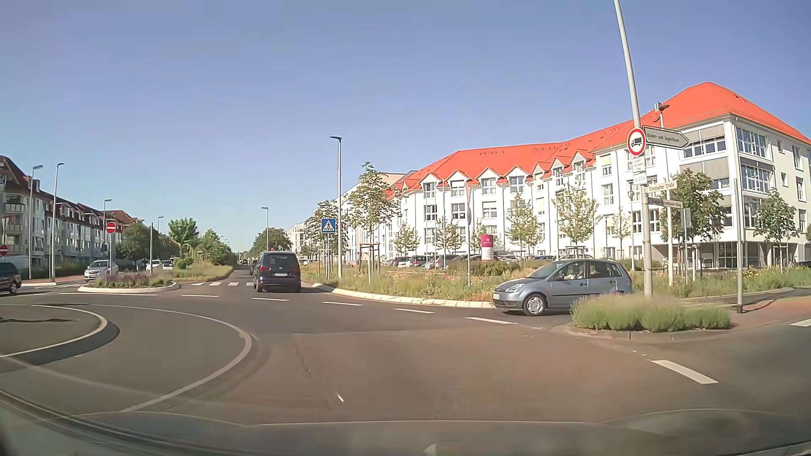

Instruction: Follow the waypoints while adhering to traffic rules and regulations

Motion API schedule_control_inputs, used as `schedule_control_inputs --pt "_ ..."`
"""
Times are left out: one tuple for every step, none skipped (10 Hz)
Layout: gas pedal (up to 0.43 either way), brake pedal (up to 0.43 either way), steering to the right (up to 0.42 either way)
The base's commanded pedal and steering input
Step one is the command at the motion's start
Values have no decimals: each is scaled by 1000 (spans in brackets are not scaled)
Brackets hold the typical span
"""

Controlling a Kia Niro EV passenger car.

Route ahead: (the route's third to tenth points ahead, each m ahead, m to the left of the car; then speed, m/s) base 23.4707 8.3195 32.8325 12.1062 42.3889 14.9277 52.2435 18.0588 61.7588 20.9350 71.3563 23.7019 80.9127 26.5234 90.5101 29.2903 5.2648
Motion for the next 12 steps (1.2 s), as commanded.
schedule_control_inputs --pt "98 0 -12" --pt "98 0 -44" --pt "98 0 -66" --pt "98 0 -91" --pt "98 0 -106" --pt "98 0 -113" --pt "98 0 -130" --pt "98 0 -144" --pt "98 0 -151" --pt "110 0 -157" --pt "110 0 -157" --pt "110 0 -157"
